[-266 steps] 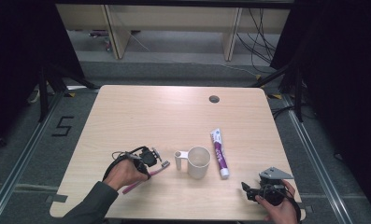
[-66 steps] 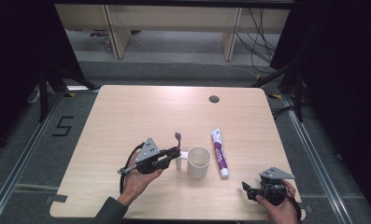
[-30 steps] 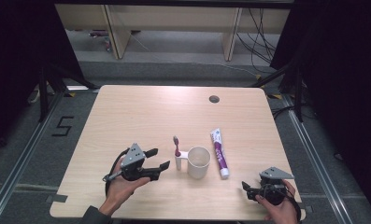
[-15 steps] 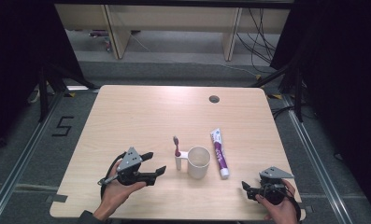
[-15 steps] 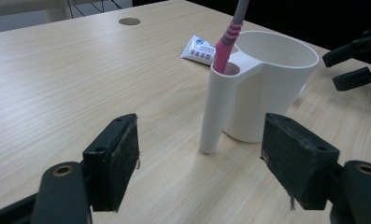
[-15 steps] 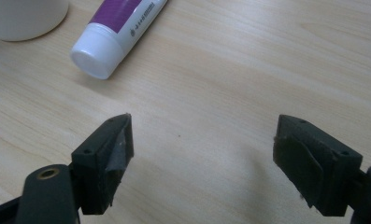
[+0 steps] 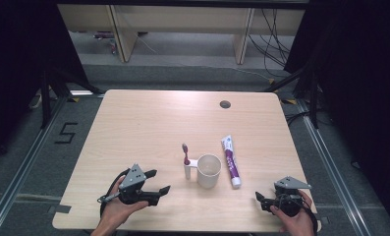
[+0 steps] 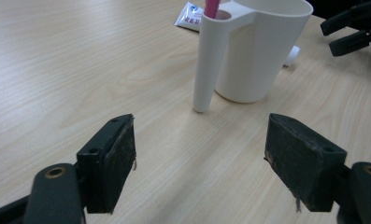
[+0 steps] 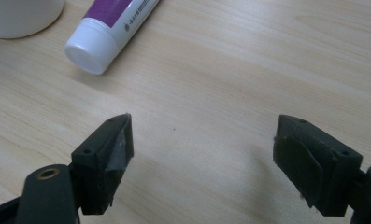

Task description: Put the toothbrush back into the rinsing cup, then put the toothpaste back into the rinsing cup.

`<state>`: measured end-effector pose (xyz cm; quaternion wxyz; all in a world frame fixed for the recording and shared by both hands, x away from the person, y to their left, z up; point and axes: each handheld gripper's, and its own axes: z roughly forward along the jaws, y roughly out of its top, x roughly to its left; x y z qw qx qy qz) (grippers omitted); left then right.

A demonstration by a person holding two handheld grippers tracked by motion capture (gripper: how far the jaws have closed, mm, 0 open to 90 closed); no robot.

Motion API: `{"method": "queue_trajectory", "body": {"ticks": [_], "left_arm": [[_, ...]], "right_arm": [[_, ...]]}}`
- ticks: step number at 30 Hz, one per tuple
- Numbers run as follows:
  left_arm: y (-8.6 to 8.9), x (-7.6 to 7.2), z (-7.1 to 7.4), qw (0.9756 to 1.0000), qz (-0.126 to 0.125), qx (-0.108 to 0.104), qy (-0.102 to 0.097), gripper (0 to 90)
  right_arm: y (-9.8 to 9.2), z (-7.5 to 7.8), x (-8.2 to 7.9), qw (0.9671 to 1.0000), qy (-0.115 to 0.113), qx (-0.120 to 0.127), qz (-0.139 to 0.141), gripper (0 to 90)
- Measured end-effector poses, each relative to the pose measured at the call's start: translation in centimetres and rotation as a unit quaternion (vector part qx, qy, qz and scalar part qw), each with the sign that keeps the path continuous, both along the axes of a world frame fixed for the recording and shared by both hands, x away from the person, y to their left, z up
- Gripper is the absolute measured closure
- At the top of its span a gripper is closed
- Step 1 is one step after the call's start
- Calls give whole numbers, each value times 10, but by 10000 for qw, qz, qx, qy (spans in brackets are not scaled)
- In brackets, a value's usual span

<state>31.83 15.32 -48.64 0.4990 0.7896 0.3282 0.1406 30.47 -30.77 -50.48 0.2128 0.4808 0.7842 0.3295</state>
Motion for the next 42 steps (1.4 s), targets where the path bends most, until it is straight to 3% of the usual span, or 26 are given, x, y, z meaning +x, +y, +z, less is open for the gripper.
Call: {"method": "queue_trajectory", "body": {"ticks": [1,2,3,4,6,10,12,15,16,22,27,31,32,33,34,35,38,40,41,42], "left_arm": [[0,0,-1,10000,-14,0,-1,237],[0,-1,-1,10000,-37,-15,21,231],[0,-1,-1,10000,-44,-6,36,227],[0,-2,-1,10000,-35,-9,38,216],[1,-4,-1,10000,-48,65,57,196],[5,-10,-3,9997,-77,246,50,196],[7,-13,-4,9998,-64,202,53,192],[11,-16,-4,9996,-72,278,76,191],[12,-17,-4,9996,-24,281,64,191],[16,-23,-7,9996,-22,271,89,189],[19,-28,-8,9989,71,436,128,189],[21,-32,-9,9990,16,430,148,185],[21,-33,-9,9990,0,423,170,183],[21,-34,-10,9991,-6,402,137,182],[20,-35,-10,9991,-38,398,157,180],[20,-37,-10,9991,-27,393,173,178],[19,-40,-12,9985,-106,506,182,171],[17,-44,-13,9985,-143,480,224,169],[17,-46,-13,9982,-141,533,241,168],[17,-47,-13,9982,-144,533,239,168]], "right_arm": [[-1,0,0,10000,-32,-18,23,212],[0,0,-1,9999,112,32,-71,212],[0,0,-1,10000,50,34,-56,212],[1,2,-3,9996,204,96,-170,212],[-2,1,-1,10000,63,27,-28,212],[-1,1,-2,9999,88,71,-75,212],[-3,0,-1,10000,-6,-9,51,212],[-1,1,-2,9999,87,113,-33,212],[-1,0,-1,10000,-17,20,-28,212],[0,1,-2,9999,69,32,-104,212],[-1,0,-1,10000,-9,-12,-25,212],[-1,0,-1,10000,-7,5,-36,212],[-2,1,-2,9999,118,29,-57,212],[-2,0,-3,9999,16,-80,-96,212],[-1,1,-4,9998,116,25,-147,212],[-3,0,-3,10000,-35,-45,-51,212],[-1,2,-5,9999,96,52,-130,212],[-1,1,-4,9999,68,-10,-86,212],[0,3,-5,9996,207,57,-159,212],[-1,2,-4,9999,56,-85,-102,212]]}}
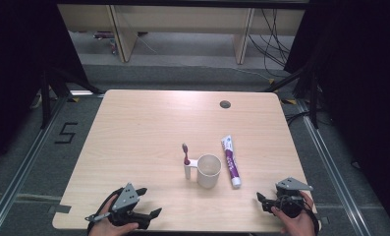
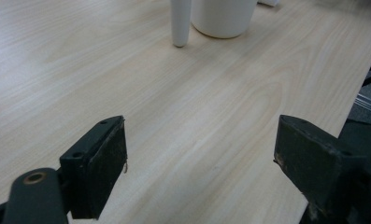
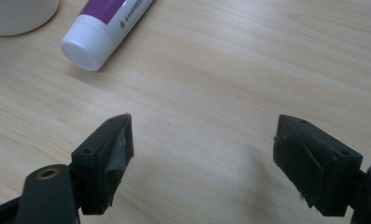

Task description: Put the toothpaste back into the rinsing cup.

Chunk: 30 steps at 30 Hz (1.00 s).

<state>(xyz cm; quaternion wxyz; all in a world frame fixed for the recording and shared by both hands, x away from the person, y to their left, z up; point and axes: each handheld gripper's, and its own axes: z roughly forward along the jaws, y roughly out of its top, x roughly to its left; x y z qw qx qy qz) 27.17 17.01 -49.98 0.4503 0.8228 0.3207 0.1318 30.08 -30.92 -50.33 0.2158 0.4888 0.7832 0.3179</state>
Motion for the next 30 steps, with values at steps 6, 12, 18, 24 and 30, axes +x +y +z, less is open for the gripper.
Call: {"method": "queue_trajectory", "body": {"ticks": [6,12,18,24,30], "left_arm": [[-1,-1,-5,10000,33,59,25,164],[0,0,-7,9997,11,217,55,159],[-2,0,-7,9998,6,201,3,159],[-3,-1,-6,9998,25,192,-12,159],[-3,0,-7,9998,-8,207,-12,159]], "right_arm": [[0,0,1,9998,125,176,-48,212],[3,6,6,9998,-48,102,163,186],[9,17,24,9992,-18,58,403,159],[27,32,45,9992,300,114,239,185],[41,43,66,9987,362,34,371,221]]}}
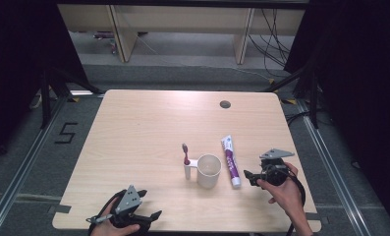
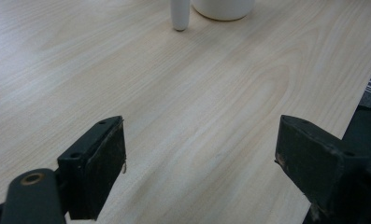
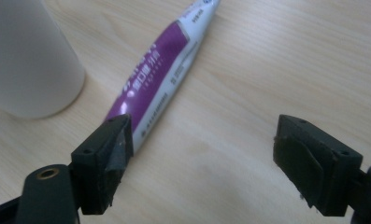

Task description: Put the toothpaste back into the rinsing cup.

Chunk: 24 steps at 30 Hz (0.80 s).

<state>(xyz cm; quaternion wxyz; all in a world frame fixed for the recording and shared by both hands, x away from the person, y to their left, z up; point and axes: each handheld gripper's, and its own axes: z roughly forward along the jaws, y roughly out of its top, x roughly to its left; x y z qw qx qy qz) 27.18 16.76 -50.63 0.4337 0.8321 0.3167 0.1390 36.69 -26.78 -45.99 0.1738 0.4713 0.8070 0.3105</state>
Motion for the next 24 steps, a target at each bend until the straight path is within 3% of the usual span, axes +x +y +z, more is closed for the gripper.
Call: {"method": "queue_trajectory", "body": {"ticks": [1,3,5,8,10,11,12,14,15,18,21,22,23,24], "left_arm": [[-1,0,-1,10000,41,-79,3,160],[-2,-1,0,10000,37,-61,9,159],[0,0,1,9999,-37,136,4,159],[0,0,1,9998,-69,165,-3,159],[0,1,1,9998,-74,187,1,160],[-1,1,0,10000,-50,33,-15,159],[0,1,1,9999,-39,133,-25,159],[-1,1,1,9999,-45,104,-3,160],[-3,0,0,10000,-12,-45,26,159],[-2,1,0,10000,-67,45,-5,160],[-4,0,0,10000,-24,-74,14,160],[-2,0,0,10000,-42,76,-18,160],[-3,0,0,10000,-34,-31,2,160],[-3,0,0,10000,-34,-70,8,160]], "right_arm": [[2,2,2,10000,67,29,-16,223],[7,3,9,9998,-10,-94,152,235],[11,5,13,9998,92,-128,155,240],[22,7,20,9995,222,-171,158,247],[26,6,27,9990,179,-271,315,248],[30,5,29,9991,229,-236,273,251],[33,4,34,9984,226,-352,377,251],[40,3,36,9982,363,-345,337,258],[42,2,41,9976,328,-439,417,265],[50,-1,49,9972,356,-486,447,299],[57,-1,56,9958,507,-605,460,313],[59,-1,60,9953,563,-646,446,315],[61,-3,64,9954,506,-678,445,321],[64,-2,64,9953,638,-634,350,329]]}}
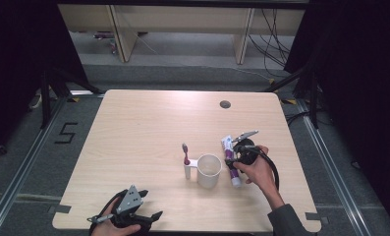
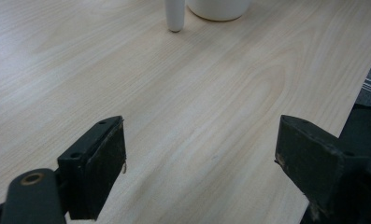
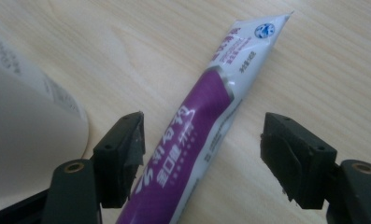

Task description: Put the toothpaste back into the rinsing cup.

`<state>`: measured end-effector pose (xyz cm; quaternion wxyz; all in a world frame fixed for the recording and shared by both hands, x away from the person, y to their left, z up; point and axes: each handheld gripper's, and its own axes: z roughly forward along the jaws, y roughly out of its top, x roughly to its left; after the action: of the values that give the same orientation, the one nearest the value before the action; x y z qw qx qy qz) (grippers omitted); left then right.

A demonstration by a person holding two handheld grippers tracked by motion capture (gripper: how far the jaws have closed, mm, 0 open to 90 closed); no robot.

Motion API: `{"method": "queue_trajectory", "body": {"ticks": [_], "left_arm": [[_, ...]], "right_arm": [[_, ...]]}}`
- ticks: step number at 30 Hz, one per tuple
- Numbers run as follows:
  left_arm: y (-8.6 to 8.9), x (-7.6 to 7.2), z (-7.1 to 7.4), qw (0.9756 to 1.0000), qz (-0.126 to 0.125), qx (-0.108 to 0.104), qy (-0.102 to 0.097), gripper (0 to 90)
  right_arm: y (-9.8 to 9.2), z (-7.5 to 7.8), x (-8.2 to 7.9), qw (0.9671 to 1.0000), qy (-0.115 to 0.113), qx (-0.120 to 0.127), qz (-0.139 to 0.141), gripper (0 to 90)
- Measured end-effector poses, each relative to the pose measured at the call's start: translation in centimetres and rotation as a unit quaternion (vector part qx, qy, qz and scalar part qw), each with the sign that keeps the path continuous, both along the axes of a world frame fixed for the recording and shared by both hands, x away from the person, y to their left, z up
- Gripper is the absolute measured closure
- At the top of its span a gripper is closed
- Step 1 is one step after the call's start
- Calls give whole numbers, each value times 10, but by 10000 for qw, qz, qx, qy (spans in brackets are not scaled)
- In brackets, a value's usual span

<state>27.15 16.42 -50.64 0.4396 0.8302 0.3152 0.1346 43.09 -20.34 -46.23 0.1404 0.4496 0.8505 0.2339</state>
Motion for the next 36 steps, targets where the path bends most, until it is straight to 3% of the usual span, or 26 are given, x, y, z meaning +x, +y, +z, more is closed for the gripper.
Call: {"method": "queue_trajectory", "body": {"ticks": [5,9,12,14,15,24,33,35,36], "left_arm": [[-1,0,0,10000,-25,-5,-4,160],[1,0,1,9999,-62,147,-17,160],[0,0,1,10000,-35,72,-2,160],[1,0,1,9998,-69,167,-27,160],[0,0,0,10000,-39,42,-12,160],[-1,0,0,10000,-58,41,-21,160],[-2,-1,0,9999,-108,37,0,160],[0,0,0,9998,-149,128,0,160],[-1,0,0,9998,-149,124,2,160]], "right_arm": [[9,-5,11,9997,179,-176,-69,335],[12,-8,18,9991,257,-323,-116,352],[12,-12,22,9988,302,-366,-93,359],[12,-13,23,9985,404,-323,-180,372],[11,-14,24,9986,392,-329,-101,384],[2,-13,26,9975,625,-248,-191,510],[-3,-10,33,9957,792,-467,-115,552],[-2,-11,34,9939,1025,-369,-180,566],[-3,-13,35,9940,1032,-334,-103,580]]}}
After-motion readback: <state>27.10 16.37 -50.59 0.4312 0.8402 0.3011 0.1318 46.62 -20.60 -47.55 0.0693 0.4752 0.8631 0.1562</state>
